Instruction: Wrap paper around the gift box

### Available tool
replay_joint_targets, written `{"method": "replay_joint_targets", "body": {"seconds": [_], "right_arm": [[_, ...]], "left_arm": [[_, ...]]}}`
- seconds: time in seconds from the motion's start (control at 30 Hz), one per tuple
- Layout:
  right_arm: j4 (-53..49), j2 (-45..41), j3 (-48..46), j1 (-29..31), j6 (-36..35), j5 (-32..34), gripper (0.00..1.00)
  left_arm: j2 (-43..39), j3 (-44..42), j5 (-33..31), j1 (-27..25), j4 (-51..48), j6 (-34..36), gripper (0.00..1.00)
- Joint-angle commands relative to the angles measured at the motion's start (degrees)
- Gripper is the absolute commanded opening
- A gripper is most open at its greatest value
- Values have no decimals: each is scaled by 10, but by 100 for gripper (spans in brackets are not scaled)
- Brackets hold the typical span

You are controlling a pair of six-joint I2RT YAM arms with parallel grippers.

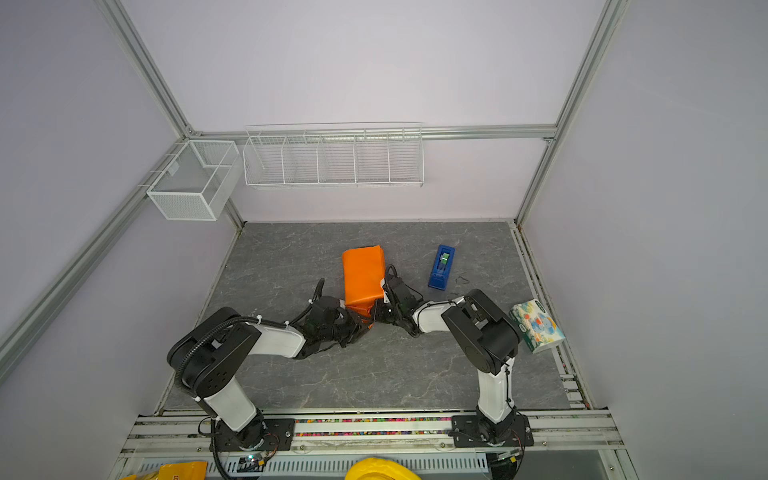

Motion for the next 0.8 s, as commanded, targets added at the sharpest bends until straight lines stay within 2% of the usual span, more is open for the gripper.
{"method": "replay_joint_targets", "body": {"seconds": [0.0, 0.27, 0.77], "right_arm": [[-5, 8, 1, 4, 8, 0, 8], [-5, 7, 1, 4, 8, -1, 8], [-2, 1, -3, 4, 7, -2, 8]], "left_arm": [[17, -16, -7, -2, -14, -27, 33], [-6, 8, -29, 3, -84, 10, 22], [-2, 13, -28, 14, -55, 23, 10]]}}
